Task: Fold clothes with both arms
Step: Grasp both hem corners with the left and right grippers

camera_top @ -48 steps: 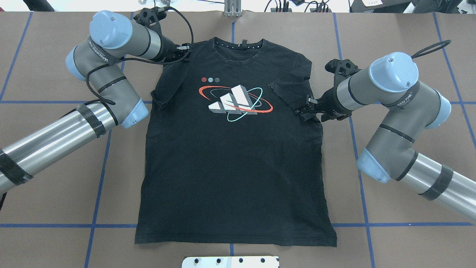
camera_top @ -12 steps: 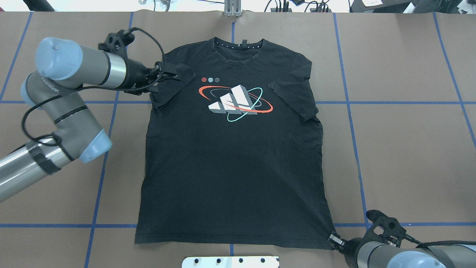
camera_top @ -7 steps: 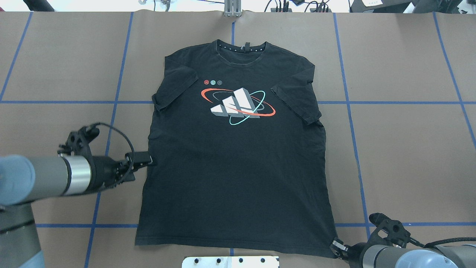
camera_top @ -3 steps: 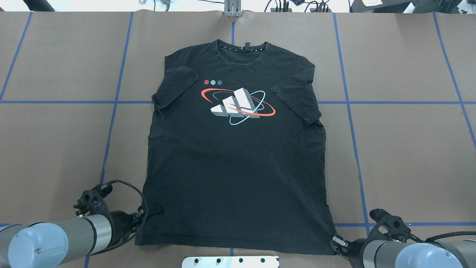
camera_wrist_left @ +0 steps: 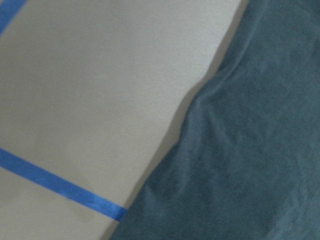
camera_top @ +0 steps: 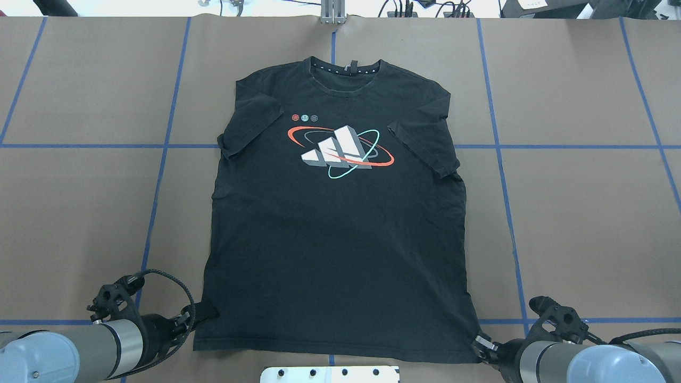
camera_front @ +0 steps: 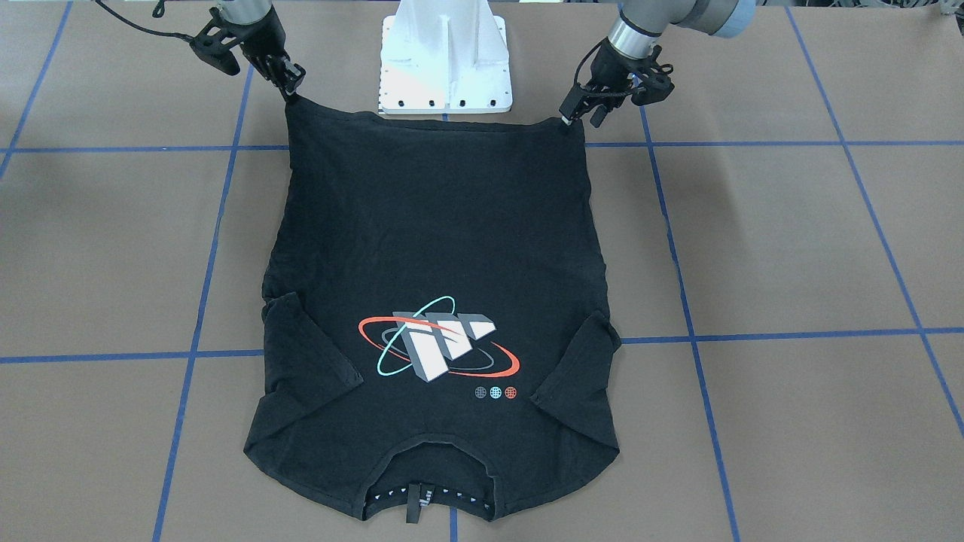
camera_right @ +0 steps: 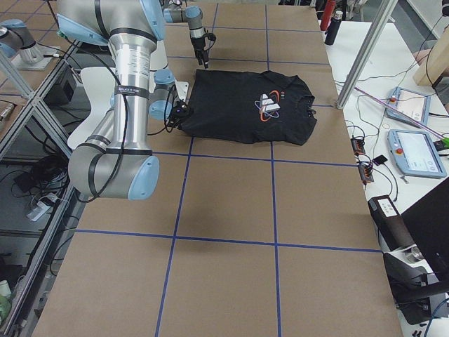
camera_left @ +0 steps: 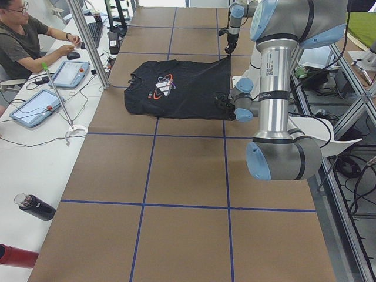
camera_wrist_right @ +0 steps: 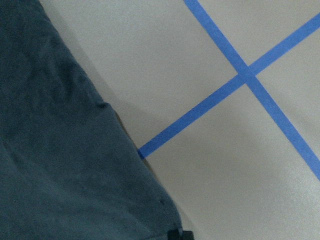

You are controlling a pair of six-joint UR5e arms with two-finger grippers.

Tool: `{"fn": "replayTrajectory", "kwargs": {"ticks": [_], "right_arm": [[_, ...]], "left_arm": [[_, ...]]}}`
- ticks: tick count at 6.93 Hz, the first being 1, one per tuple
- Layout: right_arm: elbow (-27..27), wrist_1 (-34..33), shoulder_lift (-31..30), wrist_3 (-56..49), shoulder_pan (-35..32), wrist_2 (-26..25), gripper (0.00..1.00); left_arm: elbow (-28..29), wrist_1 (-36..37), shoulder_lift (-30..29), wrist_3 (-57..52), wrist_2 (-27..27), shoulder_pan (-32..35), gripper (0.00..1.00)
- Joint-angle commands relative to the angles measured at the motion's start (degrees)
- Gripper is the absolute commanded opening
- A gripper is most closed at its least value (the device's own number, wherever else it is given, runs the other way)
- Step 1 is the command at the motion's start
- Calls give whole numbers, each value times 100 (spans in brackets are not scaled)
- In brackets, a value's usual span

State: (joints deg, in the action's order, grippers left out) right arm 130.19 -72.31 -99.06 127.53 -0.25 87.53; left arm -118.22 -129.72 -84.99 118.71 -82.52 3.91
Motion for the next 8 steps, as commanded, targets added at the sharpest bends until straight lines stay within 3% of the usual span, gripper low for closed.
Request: {"fn": "replayTrajectory", "kwargs": {"ticks": [1, 5, 8], "right_arm": [[-2, 6, 0, 0, -1, 1, 0], [6, -3, 9, 0, 8, 9, 0], [6, 6, 9, -9, -1, 9, 0]], "left_arm": [[36, 8, 9, 249, -1, -258, 89], [54, 8, 9, 337, 8, -329, 76], [71, 8, 18, 337, 8, -329, 73]]}}
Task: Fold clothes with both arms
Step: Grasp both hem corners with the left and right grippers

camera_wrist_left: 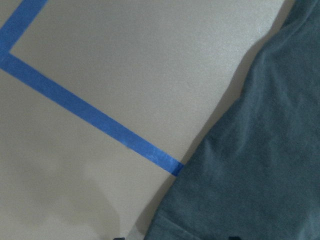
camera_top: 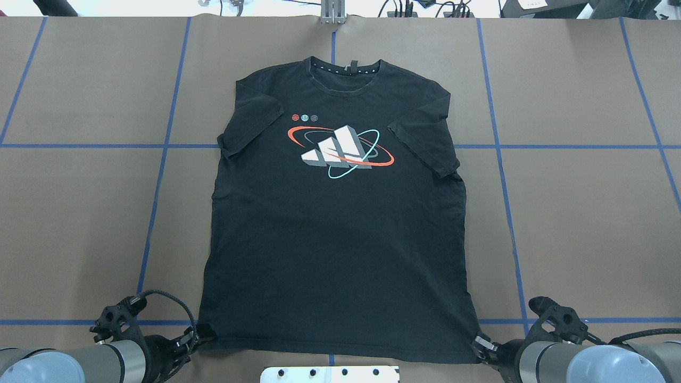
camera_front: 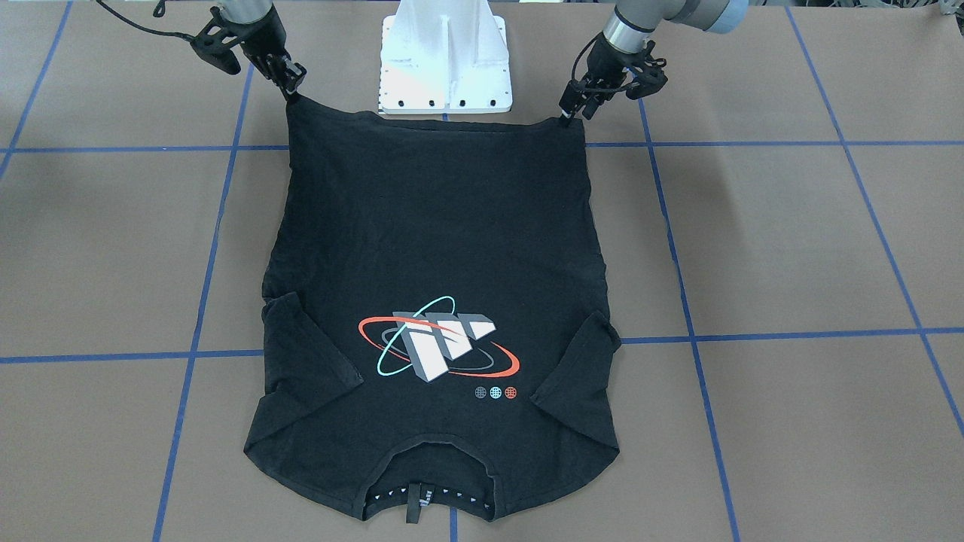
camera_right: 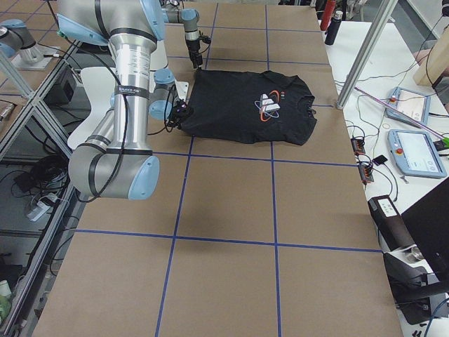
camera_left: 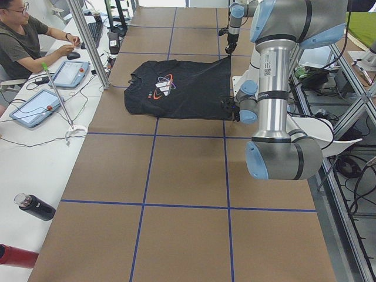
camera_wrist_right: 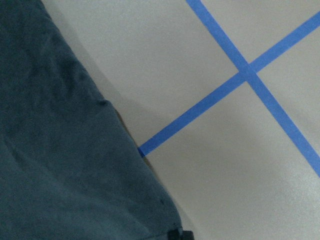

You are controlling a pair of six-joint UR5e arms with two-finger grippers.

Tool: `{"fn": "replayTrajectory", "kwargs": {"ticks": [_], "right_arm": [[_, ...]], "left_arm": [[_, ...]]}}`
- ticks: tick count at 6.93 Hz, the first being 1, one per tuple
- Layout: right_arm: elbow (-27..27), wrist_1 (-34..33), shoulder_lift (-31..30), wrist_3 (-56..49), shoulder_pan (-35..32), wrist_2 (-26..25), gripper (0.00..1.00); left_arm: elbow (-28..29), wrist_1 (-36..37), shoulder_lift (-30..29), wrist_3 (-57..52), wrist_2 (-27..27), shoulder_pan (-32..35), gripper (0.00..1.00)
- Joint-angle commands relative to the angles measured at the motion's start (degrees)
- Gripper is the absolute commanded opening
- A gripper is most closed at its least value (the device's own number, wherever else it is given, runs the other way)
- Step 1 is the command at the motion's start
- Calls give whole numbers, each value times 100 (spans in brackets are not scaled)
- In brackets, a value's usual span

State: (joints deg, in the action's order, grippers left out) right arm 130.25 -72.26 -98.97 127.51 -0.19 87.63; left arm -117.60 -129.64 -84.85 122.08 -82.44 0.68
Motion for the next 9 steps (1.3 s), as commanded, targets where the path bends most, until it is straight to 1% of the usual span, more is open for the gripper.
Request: {"fn": "replayTrajectory", "kwargs": {"ticks": [1, 2, 3, 4, 5, 7, 8, 9], "right_arm": [[0, -8, 0, -7, -7, 0, 0], [0, 1, 0, -15, -16, 17, 0], [0, 1, 0, -24, -59, 87, 0], [0, 1, 18, -24, -69, 114, 0], [9, 1, 35, -24, -86, 114, 0], [9, 1, 35, -24, -130, 175, 0], [44, 1, 35, -24, -139, 202, 0], [87, 1, 18, -24, -156, 211, 0]], "left_arm": [[17, 9, 3, 0, 0, -6, 70], [35, 0, 3, 0, 0, -6, 59], [26, 9, 3, 0, 0, 3, 40], [26, 9, -5, 105, 0, 3, 3], [0, 9, 12, 149, 0, 3, 0], [-192, 9, 38, 150, -35, 20, 0], [-428, 287, 39, 150, -61, 20, 0], [-761, 664, 56, 150, -305, 29, 0]]}}
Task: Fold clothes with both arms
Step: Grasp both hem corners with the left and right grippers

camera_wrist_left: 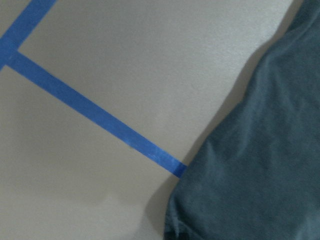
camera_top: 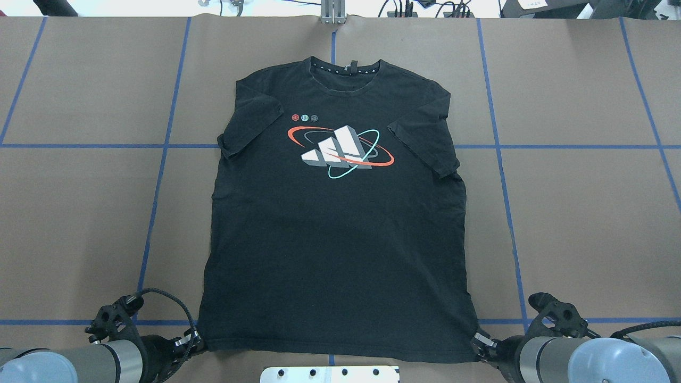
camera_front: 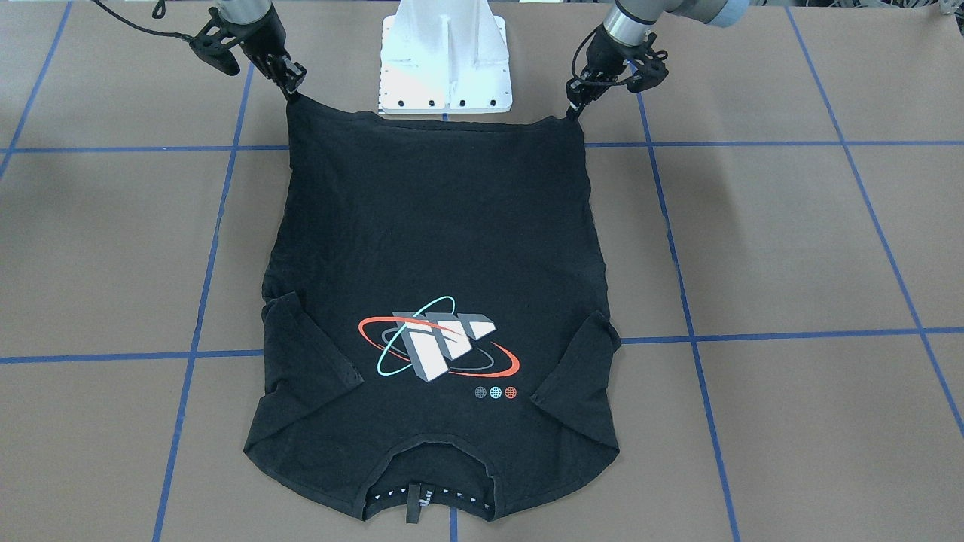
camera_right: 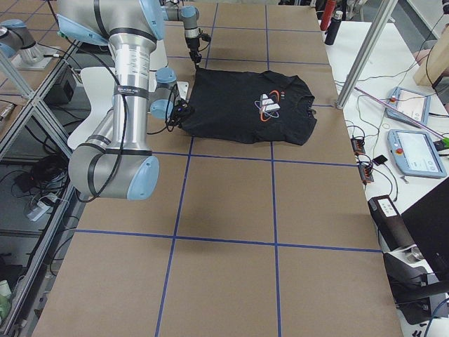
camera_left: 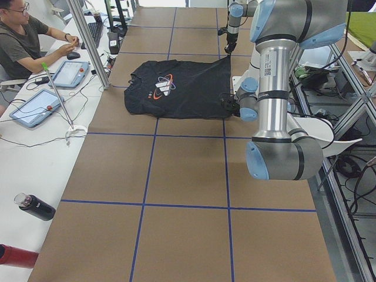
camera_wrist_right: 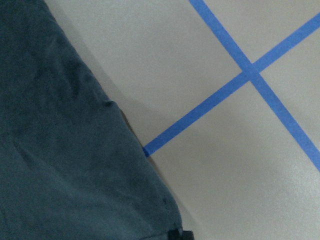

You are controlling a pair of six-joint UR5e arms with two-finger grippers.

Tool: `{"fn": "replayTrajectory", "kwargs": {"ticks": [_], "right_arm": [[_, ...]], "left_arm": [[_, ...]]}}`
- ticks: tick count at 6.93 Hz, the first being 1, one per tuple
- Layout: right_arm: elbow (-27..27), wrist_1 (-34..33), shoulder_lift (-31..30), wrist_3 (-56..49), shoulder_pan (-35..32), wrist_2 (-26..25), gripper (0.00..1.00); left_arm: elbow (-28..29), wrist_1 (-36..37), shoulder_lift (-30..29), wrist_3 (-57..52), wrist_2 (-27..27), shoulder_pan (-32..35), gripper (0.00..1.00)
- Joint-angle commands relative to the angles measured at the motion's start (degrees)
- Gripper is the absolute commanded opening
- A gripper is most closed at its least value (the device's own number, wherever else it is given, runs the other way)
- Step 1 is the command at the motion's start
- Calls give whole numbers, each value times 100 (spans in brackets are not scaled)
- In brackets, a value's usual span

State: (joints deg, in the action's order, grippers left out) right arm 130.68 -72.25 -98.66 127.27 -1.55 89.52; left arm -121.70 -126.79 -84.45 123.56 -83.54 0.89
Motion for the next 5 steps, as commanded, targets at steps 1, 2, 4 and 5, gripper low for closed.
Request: {"fn": "replayTrajectory", "kwargs": {"ticks": [1, 2, 4, 5], "right_arm": [[124, 0, -48, -9, -46, 153, 0], [229, 0, -101, -9, -99, 284, 0], [405, 0, -233, -18, -187, 469, 0], [458, 0, -259, -35, -266, 557, 0]], "left_arm": [[-459, 461, 42, 1, -259, -1, 0], [-652, 462, 286, -69, -285, -1, 0], [-1093, 471, 525, -52, -549, 16, 0], [-1111, 471, 526, -43, -558, 69, 0]]}}
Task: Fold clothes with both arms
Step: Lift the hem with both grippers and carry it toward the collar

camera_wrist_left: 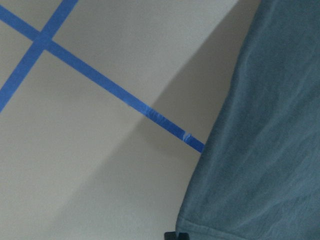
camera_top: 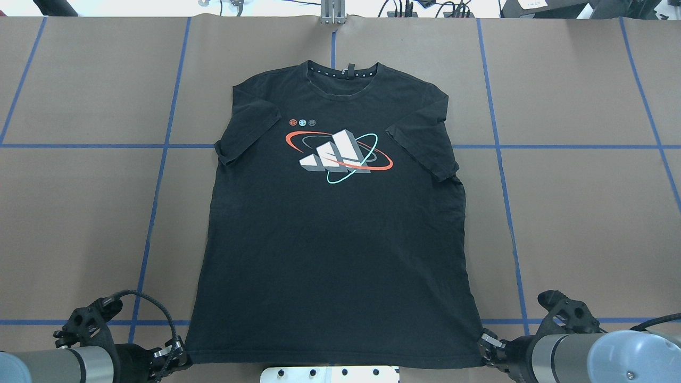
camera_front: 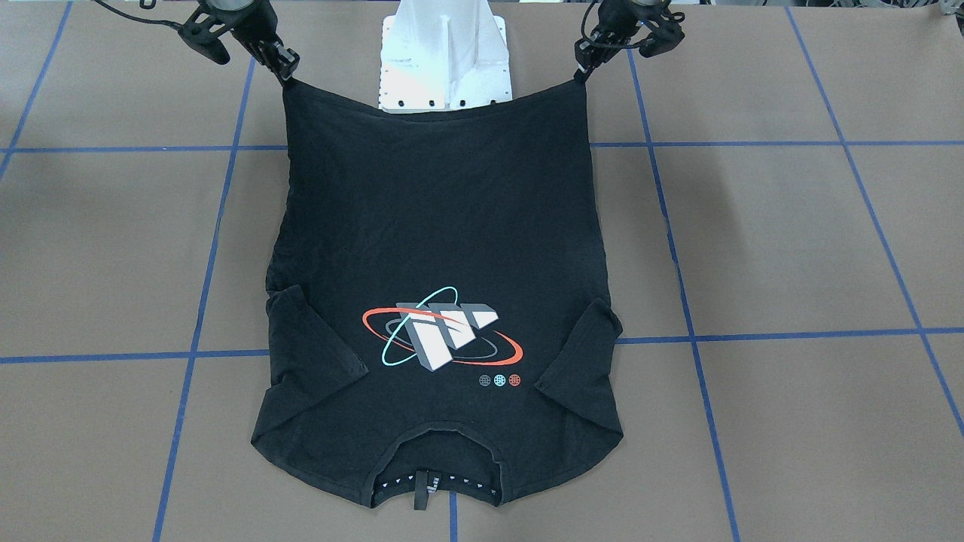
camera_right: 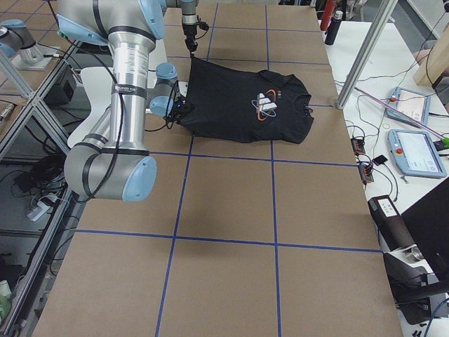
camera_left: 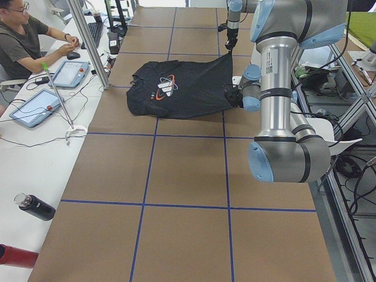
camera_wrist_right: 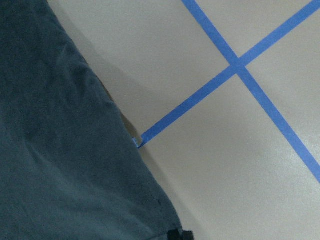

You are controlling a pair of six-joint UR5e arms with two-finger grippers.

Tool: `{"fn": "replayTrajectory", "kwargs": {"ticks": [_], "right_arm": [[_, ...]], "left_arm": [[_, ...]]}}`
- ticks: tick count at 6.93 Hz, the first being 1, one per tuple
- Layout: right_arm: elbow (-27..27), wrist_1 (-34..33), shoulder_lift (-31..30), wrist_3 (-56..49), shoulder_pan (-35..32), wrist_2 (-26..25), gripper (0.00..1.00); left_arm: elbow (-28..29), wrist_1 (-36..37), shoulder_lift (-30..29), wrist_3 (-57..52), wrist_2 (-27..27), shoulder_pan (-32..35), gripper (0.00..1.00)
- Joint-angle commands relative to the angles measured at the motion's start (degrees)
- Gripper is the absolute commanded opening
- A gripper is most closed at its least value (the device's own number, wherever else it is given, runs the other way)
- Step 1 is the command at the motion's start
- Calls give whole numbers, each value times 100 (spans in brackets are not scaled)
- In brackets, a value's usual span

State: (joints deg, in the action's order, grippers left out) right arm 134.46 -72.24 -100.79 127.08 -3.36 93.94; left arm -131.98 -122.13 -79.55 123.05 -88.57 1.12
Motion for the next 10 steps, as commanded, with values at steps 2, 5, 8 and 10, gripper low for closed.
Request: {"fn": "replayTrajectory", "kwargs": {"ticks": [2, 5, 8, 10], "right_arm": [[80, 69, -2, -375, -1011, 1015, 0], [-461, -18, 732, -918, -2924, 2446, 0], [-1202, -1625, 2383, -1533, -3969, 3025, 0], [-1823, -2118, 2949, -2184, -4451, 2946, 0]], "left_arm": [[-353, -4, -77, 35, -596, 456, 0], [-145, 14, -614, -1245, -1309, 2229, 0], [1064, 40, -1630, -2010, -1751, 3470, 0], [1891, 40, -2245, -2416, -1945, 4130, 0]]}}
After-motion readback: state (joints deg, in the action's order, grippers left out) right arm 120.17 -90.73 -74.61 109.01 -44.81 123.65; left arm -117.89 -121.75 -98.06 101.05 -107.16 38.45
